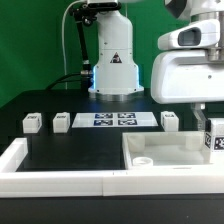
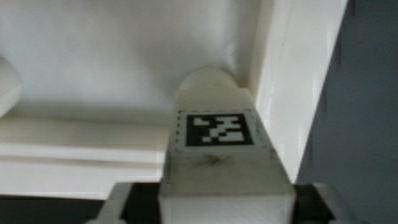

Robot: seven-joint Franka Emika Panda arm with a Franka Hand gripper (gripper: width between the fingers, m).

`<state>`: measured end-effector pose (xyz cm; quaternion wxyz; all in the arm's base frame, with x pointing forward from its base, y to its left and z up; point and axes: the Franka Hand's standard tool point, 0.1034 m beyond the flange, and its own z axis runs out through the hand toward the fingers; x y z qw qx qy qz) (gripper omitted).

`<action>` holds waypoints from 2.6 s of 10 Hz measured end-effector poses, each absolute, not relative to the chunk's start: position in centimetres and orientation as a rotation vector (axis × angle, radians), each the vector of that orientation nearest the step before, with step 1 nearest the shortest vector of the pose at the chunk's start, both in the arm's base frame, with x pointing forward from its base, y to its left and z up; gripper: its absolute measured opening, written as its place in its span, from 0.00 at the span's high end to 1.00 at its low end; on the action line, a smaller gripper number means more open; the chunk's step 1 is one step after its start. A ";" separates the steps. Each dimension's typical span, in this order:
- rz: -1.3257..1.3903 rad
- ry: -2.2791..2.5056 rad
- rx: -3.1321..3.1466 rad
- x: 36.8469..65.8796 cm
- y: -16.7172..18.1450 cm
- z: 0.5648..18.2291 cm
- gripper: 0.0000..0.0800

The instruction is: Assemble square table

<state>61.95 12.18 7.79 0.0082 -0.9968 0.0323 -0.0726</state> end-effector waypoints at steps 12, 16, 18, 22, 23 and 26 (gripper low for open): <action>-0.225 0.593 -3.044 61.3 11.5 7.9 0.20; -0.216 0.228 -3.097 59.1 11.5 9.8 0.19; -0.230 0.086 -3.101 58.5 10.9 11.1 0.19; -0.227 0.140 -3.097 58.3 10.7 11.1 0.19; -0.227 0.140 -3.098 58.3 10.7 11.0 0.19; -0.226 0.140 -3.098 58.3 10.7 11.0 0.19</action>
Offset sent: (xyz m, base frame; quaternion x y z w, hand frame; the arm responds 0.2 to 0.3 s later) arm 0.0004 0.0026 -0.0013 0.0013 0.0122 0.1652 0.9862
